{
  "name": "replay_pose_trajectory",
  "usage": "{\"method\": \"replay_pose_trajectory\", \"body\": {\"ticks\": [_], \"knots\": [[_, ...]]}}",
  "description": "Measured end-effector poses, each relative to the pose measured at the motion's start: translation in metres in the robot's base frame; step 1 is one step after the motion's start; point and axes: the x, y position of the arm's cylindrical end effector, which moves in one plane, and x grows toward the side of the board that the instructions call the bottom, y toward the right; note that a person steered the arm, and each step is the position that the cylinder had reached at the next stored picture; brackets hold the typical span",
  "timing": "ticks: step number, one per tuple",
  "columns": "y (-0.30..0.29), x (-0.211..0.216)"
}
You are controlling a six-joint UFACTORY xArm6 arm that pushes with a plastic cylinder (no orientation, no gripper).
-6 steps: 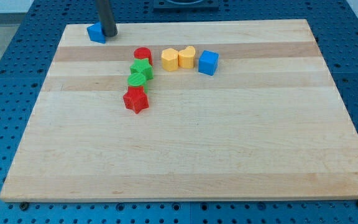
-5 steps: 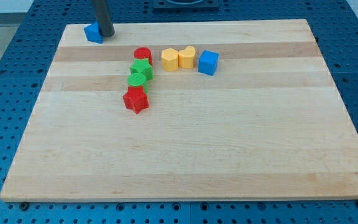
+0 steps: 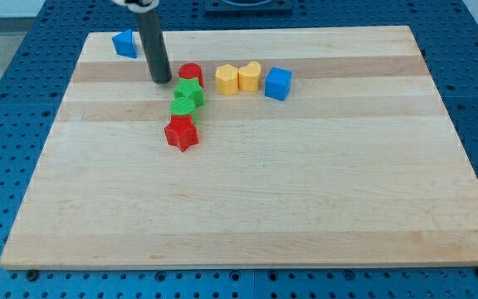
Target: Slide the red star closer to the blue cube
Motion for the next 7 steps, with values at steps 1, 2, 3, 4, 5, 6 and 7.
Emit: {"method": "replay_pose_trajectory", "body": {"ticks": [1, 2, 3, 4, 5, 6, 7], "knots": [[-0.001, 0.049], [-0.001, 0.092], [0.011, 0.121], [0.038, 0.125], [0.054, 0.118], [0.055, 0.113], [0.055, 0.108]]}}
